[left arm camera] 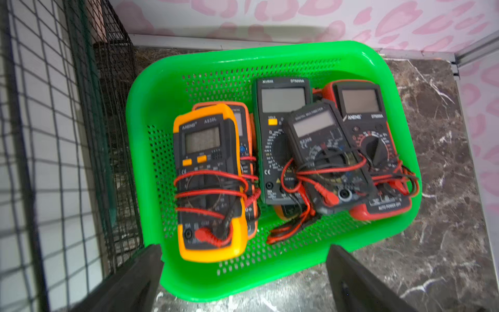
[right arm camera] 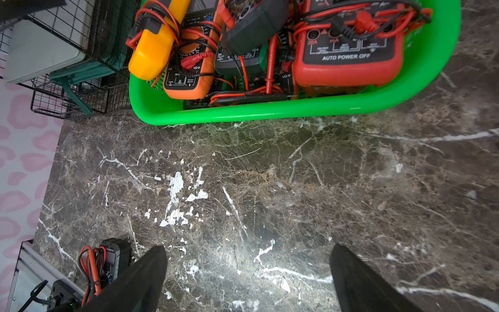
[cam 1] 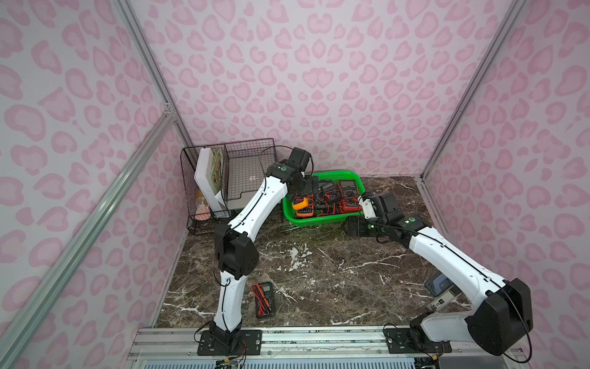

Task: Put the multimeter into the basket
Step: Place the multimeter in the basket.

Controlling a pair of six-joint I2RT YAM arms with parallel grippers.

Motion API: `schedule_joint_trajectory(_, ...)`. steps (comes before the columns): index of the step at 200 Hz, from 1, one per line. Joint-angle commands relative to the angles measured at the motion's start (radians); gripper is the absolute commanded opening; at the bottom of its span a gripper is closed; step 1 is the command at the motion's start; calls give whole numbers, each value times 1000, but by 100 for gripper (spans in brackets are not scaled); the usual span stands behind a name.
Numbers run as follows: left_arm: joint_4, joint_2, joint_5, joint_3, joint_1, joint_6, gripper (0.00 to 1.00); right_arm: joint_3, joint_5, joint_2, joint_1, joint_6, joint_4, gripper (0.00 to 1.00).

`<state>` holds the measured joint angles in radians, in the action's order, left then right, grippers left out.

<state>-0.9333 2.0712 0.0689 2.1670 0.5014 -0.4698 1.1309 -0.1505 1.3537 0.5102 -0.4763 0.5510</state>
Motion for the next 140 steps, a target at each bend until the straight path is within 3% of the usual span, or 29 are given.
schedule_joint_trajectory(1, -9, -95, 18, -114, 16, -44, 99, -6, 21, -14, 1, 18, 7, 99)
schedule_joint_trajectory(90, -136, -588, 79, -746, 76, -250, 99, -94, 17, -78, 2, -1, -30, 99)
schedule_joint_trajectory(140, -243, -804, 114, -971, 101, -354, 99, -134, 15, -113, 1, -13, -34, 99)
